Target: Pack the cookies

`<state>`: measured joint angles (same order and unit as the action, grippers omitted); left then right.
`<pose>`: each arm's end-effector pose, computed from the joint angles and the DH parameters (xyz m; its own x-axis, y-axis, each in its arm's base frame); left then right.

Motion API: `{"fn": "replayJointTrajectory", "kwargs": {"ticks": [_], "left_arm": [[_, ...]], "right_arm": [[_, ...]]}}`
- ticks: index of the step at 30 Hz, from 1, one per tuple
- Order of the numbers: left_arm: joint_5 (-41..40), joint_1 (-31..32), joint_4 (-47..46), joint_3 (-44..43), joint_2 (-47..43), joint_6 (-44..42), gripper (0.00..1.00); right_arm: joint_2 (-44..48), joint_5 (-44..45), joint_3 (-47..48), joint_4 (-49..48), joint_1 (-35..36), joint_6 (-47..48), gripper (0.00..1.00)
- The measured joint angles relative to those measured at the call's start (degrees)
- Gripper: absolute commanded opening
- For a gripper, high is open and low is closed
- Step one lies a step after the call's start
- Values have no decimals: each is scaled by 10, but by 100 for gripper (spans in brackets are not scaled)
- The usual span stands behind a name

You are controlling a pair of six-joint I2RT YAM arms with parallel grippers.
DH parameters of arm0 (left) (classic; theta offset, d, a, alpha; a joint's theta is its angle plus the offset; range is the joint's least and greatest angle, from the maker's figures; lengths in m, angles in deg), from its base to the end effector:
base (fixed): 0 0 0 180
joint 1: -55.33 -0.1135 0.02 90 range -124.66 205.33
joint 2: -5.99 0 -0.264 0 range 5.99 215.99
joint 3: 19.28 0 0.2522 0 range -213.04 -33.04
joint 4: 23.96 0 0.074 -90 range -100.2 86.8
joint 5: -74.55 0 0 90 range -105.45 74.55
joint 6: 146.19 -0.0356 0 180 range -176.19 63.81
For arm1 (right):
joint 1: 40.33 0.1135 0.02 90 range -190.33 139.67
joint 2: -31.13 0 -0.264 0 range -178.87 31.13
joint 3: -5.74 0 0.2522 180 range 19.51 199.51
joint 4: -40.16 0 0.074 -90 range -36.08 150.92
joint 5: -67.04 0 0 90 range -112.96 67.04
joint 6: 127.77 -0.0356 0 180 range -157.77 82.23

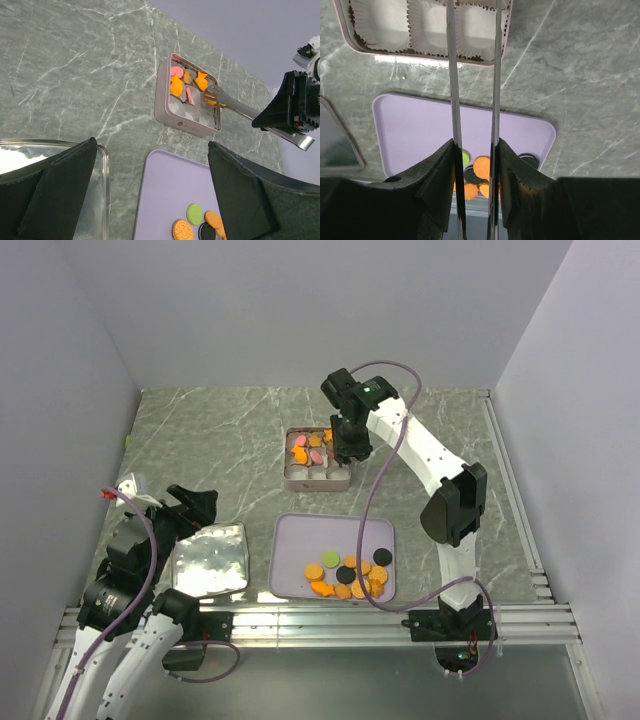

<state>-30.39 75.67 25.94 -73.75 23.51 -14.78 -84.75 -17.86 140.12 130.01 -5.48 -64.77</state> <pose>0.0739 -0.0176 0.3203 -0.2239 -0.5986 -0.7691 -0.0638 0.7965 -0.6013 0.3378 0.2313 0.3273 -0.9406 -0.1039 -0.3232 -0.1333 0.9886 0.0701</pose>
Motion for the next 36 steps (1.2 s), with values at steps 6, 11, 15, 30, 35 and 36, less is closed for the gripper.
{"fn": "replayJointTrajectory", "kwargs": {"ticks": [6,11,15,30,35,36], "left_arm": [[0,0,-1,0,1,0,99],[0,0,-4,2,1,0,99],[0,0,-4,2,3,0,99],[-6,0,-3,2,2,0,99],[-9,0,-4,3,-1,0,100],[-8,0,-4,3,-2,0,100]], "right_arm": [[-16,-3,13,0,-7,11,41],[-17,-2,13,0,-11,14,46],[-17,-2,12,0,-11,15,48],[-17,14,17,8,-14,26,50],[-12,13,27,11,-16,25,50],[-8,13,27,12,-16,25,50]]}}
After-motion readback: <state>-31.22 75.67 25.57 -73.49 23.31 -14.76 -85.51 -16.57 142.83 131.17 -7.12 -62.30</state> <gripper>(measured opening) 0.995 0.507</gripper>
